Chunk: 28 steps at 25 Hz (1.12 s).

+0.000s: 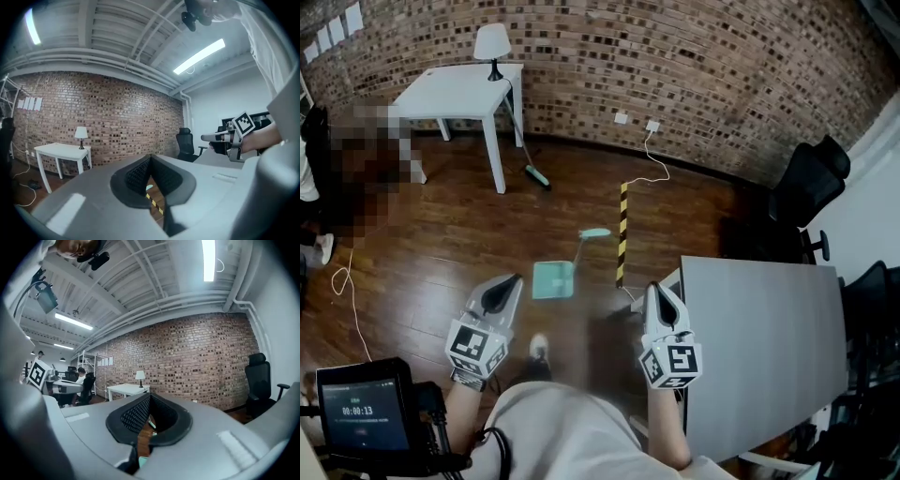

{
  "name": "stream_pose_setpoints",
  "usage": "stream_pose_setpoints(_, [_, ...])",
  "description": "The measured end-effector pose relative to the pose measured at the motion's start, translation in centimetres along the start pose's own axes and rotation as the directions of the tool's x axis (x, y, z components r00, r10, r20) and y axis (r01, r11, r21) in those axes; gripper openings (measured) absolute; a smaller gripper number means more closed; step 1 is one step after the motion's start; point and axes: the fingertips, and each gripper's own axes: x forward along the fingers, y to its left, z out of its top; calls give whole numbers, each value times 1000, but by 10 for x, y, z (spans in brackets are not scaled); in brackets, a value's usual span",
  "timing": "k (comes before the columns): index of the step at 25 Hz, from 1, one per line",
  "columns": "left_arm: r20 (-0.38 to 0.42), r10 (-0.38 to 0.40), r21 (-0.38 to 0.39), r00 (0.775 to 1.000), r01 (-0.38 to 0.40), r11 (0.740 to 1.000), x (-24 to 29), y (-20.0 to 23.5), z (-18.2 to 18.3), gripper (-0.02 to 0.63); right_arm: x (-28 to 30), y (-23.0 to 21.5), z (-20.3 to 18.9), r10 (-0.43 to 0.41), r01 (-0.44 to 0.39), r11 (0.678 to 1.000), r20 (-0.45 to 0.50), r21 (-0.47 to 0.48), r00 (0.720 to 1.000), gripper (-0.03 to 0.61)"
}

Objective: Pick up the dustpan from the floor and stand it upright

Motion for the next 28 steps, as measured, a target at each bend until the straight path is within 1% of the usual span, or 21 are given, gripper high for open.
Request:
stream_pose_setpoints(3, [-10, 30, 8, 1000, -30, 1000, -30, -44, -12, 1, -55, -3, -7, 31, -31, 999, 14, -14, 999, 12])
stream_pose_setpoints(5, [-22, 42, 13, 999, -42, 999, -56, -74, -20, 2, -89, -5, -26, 50, -50, 999, -14, -14, 999, 12])
stream_pose_setpoints(7, [-31, 49, 13, 998, -49, 999, -78, -102, -22, 2, -117, -12, -44, 51, -51, 999, -62, 4, 997, 12])
stream_pose_setpoints(8, [-35, 52, 13, 998, -51, 999, -89, -114, -21, 2, -130, -14, -49, 49, -48, 999, -82, 16, 995, 12])
stream_pose_setpoints(10, [-42, 59, 21, 997, -58, 998, -112, -130, -18, 1, -153, -10, -49, 50, -48, 999, -89, 26, 995, 12])
stream_pose_setpoints(13, [-47, 110, 10, 993, -109, 994, -140, -127, -14, 2, -169, 8, -40, 65, -64, 998, -69, 19, 995, 12])
stream_pose_setpoints(15, [-50, 128, 0, 991, -128, 992, -153, -124, -8, 2, -177, 19, -33, 66, -64, 997, -57, 45, 996, 12])
stream_pose_setpoints(17, [-53, 121, -3, 991, -122, 993, -161, -127, -8, 2, -187, 26, -33, 67, -63, 996, -60, 60, 996, 12])
stream_pose_setpoints(21, [-40, 102, -6, 994, -103, 995, -169, -123, -14, 2, -192, 40, -36, 65, -63, 997, -44, 52, 997, 12])
stream_pose_setpoints(28, [5, 56, 42, 998, -56, 998, -169, -108, 3, 2, -185, 68, -34, 71, -71, 997, -30, 26, 997, 12])
